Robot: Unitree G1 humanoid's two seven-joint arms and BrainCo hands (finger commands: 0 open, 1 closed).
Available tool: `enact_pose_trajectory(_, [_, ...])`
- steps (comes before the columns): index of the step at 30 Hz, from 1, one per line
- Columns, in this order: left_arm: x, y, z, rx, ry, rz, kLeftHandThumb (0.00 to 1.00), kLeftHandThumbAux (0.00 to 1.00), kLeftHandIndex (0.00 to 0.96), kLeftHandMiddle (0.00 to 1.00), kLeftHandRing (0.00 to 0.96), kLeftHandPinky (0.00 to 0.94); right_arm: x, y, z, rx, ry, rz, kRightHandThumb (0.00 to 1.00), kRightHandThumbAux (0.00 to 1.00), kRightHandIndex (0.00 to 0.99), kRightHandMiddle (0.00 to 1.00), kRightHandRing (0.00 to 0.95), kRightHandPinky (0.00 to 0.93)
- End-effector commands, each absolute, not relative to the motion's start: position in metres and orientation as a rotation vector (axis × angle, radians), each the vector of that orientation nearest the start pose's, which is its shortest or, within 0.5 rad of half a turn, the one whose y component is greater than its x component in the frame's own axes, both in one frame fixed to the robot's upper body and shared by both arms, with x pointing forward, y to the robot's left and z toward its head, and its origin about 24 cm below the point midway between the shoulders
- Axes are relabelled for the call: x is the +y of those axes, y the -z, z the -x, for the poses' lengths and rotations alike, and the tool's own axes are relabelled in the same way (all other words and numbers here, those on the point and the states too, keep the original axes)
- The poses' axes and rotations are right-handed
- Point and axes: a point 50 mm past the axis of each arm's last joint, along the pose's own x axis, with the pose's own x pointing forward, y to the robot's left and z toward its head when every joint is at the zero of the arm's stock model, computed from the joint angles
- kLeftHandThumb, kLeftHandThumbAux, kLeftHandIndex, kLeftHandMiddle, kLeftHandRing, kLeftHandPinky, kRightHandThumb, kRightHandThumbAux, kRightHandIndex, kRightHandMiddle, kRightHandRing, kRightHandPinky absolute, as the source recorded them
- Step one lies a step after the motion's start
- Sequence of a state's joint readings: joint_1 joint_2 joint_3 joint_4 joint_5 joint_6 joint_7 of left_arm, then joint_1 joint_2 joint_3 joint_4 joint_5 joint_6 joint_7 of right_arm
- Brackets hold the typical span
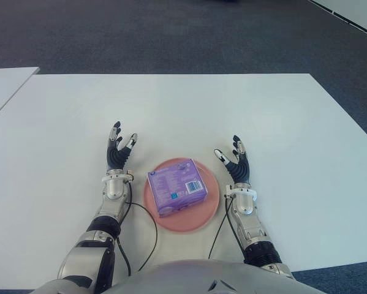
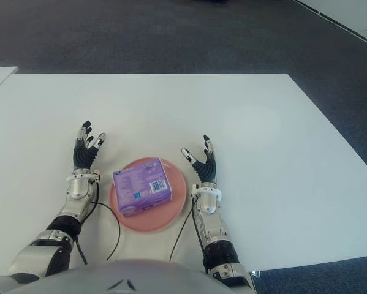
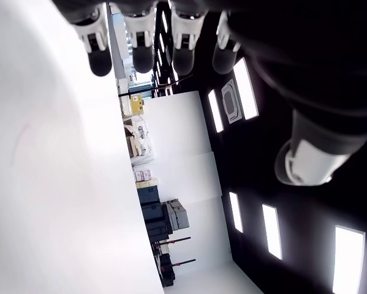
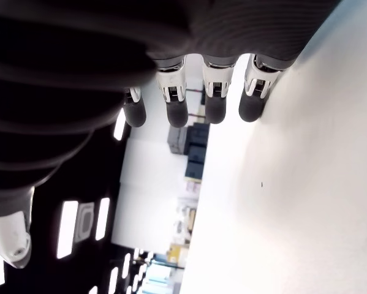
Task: Put the tissue paper into the plate.
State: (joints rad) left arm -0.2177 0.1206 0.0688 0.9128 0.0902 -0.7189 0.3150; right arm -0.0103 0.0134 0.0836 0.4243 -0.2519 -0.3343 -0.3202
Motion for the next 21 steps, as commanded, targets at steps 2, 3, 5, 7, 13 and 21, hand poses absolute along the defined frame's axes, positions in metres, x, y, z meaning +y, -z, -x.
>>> enact_pose_trajectory(2, [0.193,0.071,-0.212,0.154,-0.282,-0.184,0.008,0.555,0.016,0.0,0.0,0.0,-0.142,0.074,-0.204,0.334,0.116,0.333,0.01,0.494,0.0,0.0,0.0,0.0])
enact_pose_trajectory(3, [0.193,0.071,-0.212,0.154,-0.285,-0.185,0.009,0.555,0.017,0.0,0.0,0.0,-0.144,0.074,-0.207,0.331,0.114,0.334,0.01,0.491,0.0,0.0,0.0,0.0])
enact_pose_trajectory(5, [0.193,0.071,-0.213,0.156,-0.287,-0.187,0.01,0.555,0.018,0.0,0.0,0.0,-0.155,0.057,-0.222,0.281,0.115,0.329,0.008,0.489,0.0,0.0,0.0,0.0])
enact_pose_trajectory(7, [0.193,0.071,-0.213,0.157,-0.288,-0.188,0.01,0.555,0.019,0.0,0.0,0.0,-0.162,0.045,-0.23,0.246,0.115,0.324,0.006,0.49,0.0,0.0,0.0,0.0])
enact_pose_trajectory(13, [0.194,0.071,-0.214,0.161,-0.287,-0.191,0.005,0.546,0.016,0.0,0.0,0.0,-0.198,-0.021,-0.244,0.052,0.078,0.328,0.0,0.501,0.0,0.0,0.0,0.0])
enact_pose_trajectory(21, [0.194,0.071,-0.215,0.162,-0.288,-0.173,0.001,0.54,0.011,0.0,0.0,0.0,-0.232,-0.074,-0.249,-0.133,0.046,0.394,0.0,0.487,0.0,0.0,0.0,0.0])
